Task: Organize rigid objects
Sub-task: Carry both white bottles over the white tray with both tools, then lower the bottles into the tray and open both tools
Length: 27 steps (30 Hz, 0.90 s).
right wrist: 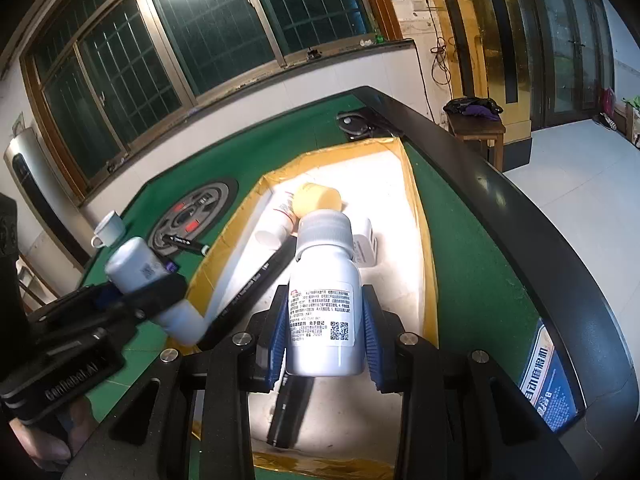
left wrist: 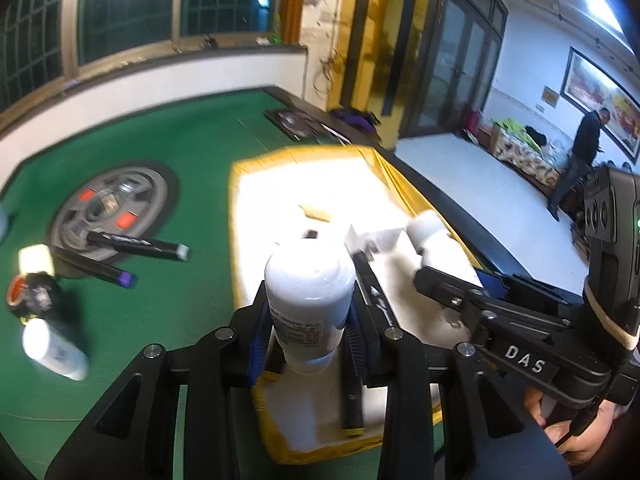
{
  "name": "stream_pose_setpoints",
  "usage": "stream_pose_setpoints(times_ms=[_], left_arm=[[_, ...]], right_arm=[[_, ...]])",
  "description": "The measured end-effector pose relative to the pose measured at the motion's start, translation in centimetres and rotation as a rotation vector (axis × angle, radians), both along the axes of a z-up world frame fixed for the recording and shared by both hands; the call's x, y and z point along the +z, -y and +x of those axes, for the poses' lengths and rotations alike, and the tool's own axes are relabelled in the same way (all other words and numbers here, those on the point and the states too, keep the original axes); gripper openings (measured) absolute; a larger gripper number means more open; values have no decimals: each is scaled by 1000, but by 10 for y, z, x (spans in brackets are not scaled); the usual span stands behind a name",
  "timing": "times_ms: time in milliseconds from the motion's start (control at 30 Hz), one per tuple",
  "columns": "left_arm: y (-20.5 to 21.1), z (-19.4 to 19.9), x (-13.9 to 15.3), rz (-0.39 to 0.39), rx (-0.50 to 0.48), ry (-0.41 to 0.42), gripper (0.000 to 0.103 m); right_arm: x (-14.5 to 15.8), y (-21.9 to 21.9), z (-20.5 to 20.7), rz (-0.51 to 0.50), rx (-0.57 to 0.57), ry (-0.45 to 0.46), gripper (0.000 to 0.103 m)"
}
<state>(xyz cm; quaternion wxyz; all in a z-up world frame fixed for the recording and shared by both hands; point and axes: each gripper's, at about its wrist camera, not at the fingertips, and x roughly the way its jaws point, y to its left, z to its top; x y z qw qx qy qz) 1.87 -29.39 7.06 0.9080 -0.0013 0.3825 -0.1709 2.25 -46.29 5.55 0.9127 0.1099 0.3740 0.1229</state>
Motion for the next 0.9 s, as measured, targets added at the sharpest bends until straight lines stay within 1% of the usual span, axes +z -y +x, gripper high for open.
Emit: stream_pose_setpoints(times_ms=[100,233,367,467,567,633,667,733,900], left_arm=[[12,3,-9,7,-25,-32,32],[18,1,-10,33,-29,-2,32],[17,2,-8,20,-28,-6,31],[18,9,-9,16,-40,-8,32],[20,26,-14,34,-42,-61,32],[19,30,-16,18,-39,-67,32],[18,30,-15,13,-38,-67,32],[15,28,-13,-2,-39,-67,32],[10,27,-5,-51,-46,-54,35]], right_arm=[[-5,1,-1,-19,6,-21,30],[-8,3,0,-43,2,-33,30],[-8,-3,-1,-86,21,-41,31],[-8,-2,-1,-89,15,-36,31],[-7,0,-1,-90,8,-35,31],[-5,-1,-2,-95,3,-23,33],[-3,-2,-3,-101,2,-14,38],[0,-4,-5,-115,-1,2,42],[8,-1,-6,-93,-13,27,43]])
